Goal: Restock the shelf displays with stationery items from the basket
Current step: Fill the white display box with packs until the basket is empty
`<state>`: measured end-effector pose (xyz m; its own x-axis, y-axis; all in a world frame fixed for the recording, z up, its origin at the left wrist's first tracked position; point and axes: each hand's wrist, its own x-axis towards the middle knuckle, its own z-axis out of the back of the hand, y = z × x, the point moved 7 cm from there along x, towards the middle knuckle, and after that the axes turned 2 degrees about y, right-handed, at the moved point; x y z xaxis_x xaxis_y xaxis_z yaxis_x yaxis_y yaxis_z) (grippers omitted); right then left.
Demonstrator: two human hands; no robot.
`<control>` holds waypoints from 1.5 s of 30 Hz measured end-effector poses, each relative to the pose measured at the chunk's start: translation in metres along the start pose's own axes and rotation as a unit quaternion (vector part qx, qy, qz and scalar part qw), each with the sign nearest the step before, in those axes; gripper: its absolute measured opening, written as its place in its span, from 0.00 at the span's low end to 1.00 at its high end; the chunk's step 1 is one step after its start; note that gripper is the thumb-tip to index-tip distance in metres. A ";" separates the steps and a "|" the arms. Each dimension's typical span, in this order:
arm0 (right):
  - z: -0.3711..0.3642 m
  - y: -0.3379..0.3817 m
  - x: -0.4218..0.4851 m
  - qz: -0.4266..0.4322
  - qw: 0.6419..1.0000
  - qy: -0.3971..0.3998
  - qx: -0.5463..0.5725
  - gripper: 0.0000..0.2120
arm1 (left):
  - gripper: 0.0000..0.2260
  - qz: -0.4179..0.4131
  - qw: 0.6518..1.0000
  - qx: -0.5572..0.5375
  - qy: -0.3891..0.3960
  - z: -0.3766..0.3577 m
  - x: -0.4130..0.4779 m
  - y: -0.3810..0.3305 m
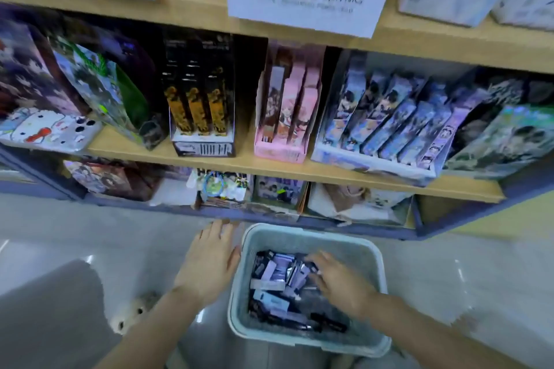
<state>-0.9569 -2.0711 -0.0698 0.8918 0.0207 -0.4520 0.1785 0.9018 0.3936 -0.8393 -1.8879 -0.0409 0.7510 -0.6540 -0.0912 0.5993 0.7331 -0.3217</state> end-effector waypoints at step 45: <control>-0.057 0.038 0.036 0.053 0.952 -0.086 0.290 0.14 | 0.08 0.362 0.673 -0.638 -0.095 -0.060 -0.031 0.001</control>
<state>-0.9417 -2.0111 -0.1168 0.9634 -0.0183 -0.2673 0.2392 0.5083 0.8273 -0.8789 -1.8779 -0.0951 0.8126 -0.0862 -0.5764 -0.5778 0.0093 -0.8161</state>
